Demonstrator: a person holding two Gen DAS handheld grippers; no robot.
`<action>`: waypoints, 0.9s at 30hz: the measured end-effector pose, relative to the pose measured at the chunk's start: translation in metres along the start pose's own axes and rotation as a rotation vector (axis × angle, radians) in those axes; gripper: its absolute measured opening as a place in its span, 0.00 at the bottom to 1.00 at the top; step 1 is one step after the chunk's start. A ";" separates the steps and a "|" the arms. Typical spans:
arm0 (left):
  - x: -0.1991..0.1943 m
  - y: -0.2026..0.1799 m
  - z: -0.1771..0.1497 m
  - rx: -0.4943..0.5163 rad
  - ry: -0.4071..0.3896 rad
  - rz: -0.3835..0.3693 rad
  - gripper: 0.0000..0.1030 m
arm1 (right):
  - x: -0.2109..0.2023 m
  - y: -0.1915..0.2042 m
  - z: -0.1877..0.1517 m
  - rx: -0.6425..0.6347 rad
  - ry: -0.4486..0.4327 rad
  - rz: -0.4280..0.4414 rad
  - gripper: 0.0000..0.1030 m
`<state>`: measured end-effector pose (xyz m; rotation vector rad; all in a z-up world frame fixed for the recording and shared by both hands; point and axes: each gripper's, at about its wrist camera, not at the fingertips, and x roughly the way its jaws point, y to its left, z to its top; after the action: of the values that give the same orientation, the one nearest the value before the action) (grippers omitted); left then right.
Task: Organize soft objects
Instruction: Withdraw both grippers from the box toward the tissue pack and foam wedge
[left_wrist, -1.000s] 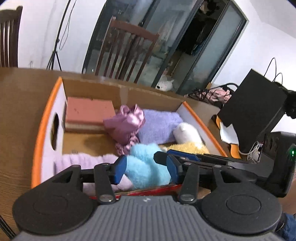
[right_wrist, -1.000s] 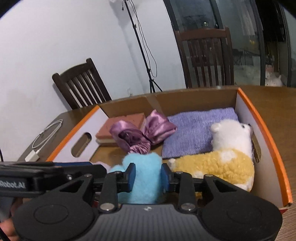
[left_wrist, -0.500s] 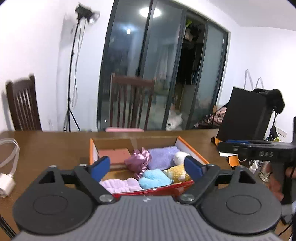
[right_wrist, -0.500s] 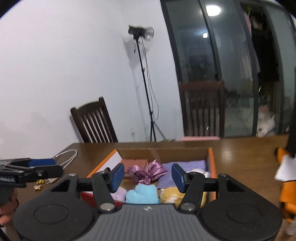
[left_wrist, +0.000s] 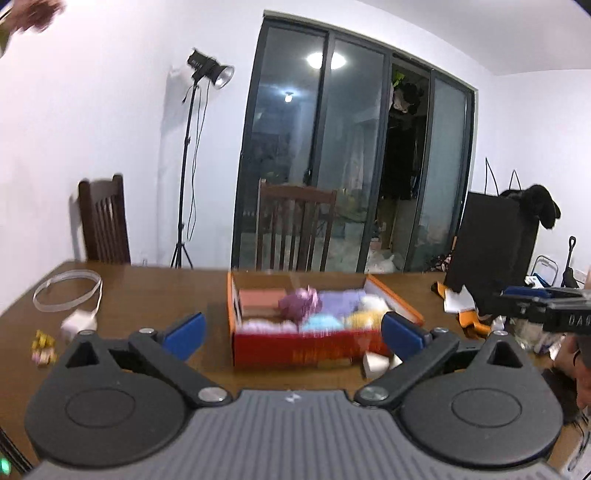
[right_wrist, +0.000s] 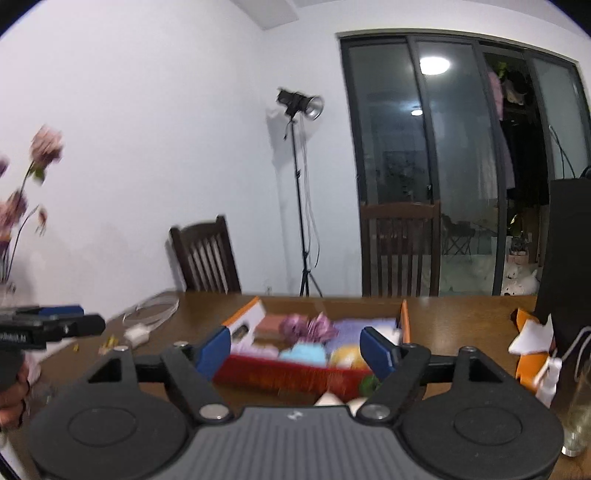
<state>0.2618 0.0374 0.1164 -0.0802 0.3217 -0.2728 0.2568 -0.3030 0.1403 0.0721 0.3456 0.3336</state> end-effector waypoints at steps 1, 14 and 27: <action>-0.005 0.002 -0.009 -0.005 0.014 0.000 1.00 | -0.003 0.005 -0.008 -0.011 0.015 0.004 0.75; -0.018 0.022 -0.081 -0.053 0.130 0.090 1.00 | -0.014 0.062 -0.096 -0.068 0.176 0.133 0.73; 0.026 0.026 -0.096 -0.068 0.227 0.036 1.00 | 0.067 0.093 -0.136 -0.221 0.361 0.169 0.40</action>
<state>0.2607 0.0518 0.0150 -0.1110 0.5579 -0.2357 0.2408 -0.1913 0.0034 -0.1795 0.6595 0.5521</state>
